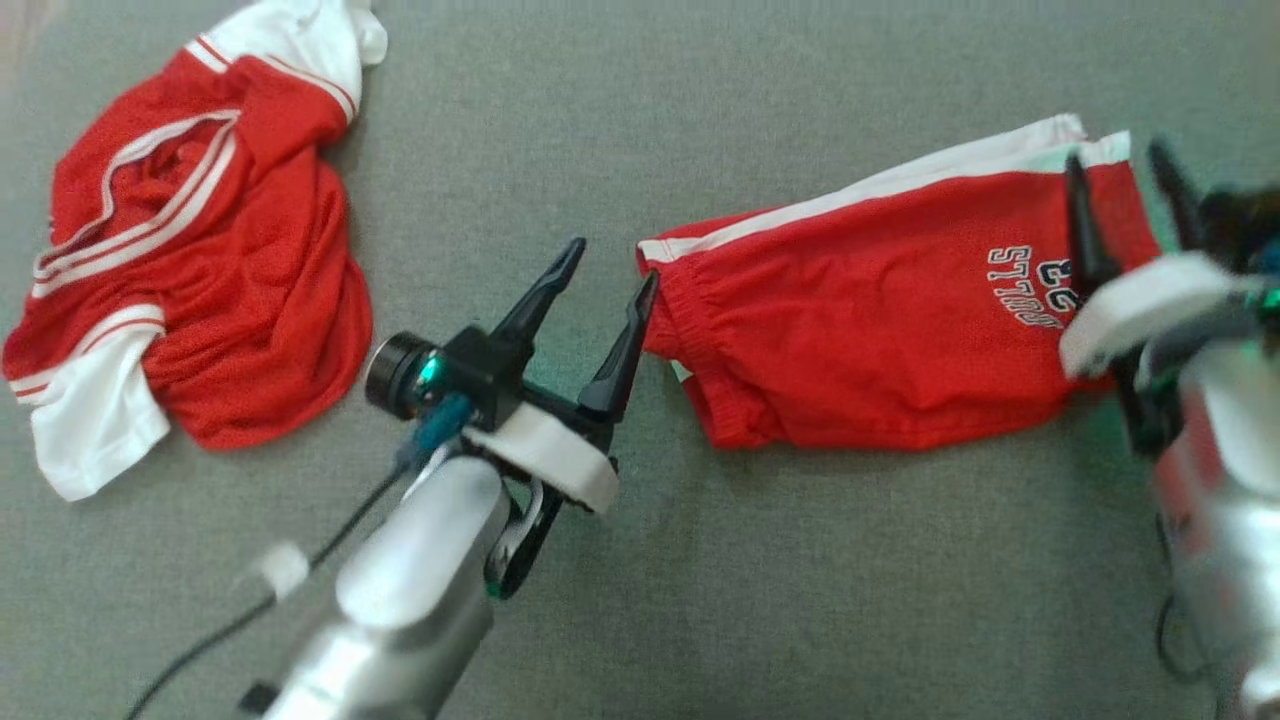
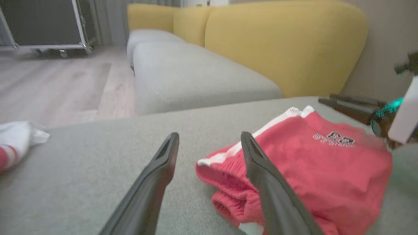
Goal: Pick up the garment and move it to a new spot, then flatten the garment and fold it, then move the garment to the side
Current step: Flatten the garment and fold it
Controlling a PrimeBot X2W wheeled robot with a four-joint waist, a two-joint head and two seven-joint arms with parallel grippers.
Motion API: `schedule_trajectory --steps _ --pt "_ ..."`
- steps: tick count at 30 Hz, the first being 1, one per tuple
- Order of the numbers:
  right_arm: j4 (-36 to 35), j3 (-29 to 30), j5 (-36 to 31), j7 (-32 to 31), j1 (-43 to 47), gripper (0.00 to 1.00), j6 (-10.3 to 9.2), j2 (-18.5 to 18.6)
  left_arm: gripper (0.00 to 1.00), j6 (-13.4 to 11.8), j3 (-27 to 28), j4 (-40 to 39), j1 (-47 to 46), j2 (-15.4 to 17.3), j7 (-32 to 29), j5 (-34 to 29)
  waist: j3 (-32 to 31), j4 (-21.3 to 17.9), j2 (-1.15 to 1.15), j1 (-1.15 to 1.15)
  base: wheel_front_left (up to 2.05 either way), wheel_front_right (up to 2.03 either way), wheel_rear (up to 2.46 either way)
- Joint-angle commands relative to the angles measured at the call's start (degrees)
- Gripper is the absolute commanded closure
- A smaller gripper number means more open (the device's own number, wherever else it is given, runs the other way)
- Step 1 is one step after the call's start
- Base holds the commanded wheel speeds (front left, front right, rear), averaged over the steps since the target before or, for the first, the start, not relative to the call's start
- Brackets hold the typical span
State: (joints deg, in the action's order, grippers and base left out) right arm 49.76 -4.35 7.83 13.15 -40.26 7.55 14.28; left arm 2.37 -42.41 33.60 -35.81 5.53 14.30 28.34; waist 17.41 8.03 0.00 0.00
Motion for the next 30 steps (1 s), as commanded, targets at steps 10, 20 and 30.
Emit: schedule_trajectory --steps 10,20,30 --pt "1.0 3.63 5.37 -3.59 10.41 0.0 -0.06 3.32 0.0 -13.09 14.34 -32.77 23.61 1.98 0.69 -16.23 -6.6 4.11 0.0 0.0 0.0 0.0 0.0" --pt "10.46 10.23 10.22 -10.1 9.2 0.0 -0.06 3.62 0.0 -14.32 16.01 -40.4 31.65 1.5 0.69 -23.94 -7.47 11.04 0.0 0.0 0.0 0.0 0.0" --pt "12.22 7.65 10.99 -5.62 7.99 1.0 -0.06 4.02 0.0 -14.04 18.02 -40.25 33.47 1.06 0.7 -25.37 -8.6 8.2 0.0 0.0 0.0 0.0 0.0"
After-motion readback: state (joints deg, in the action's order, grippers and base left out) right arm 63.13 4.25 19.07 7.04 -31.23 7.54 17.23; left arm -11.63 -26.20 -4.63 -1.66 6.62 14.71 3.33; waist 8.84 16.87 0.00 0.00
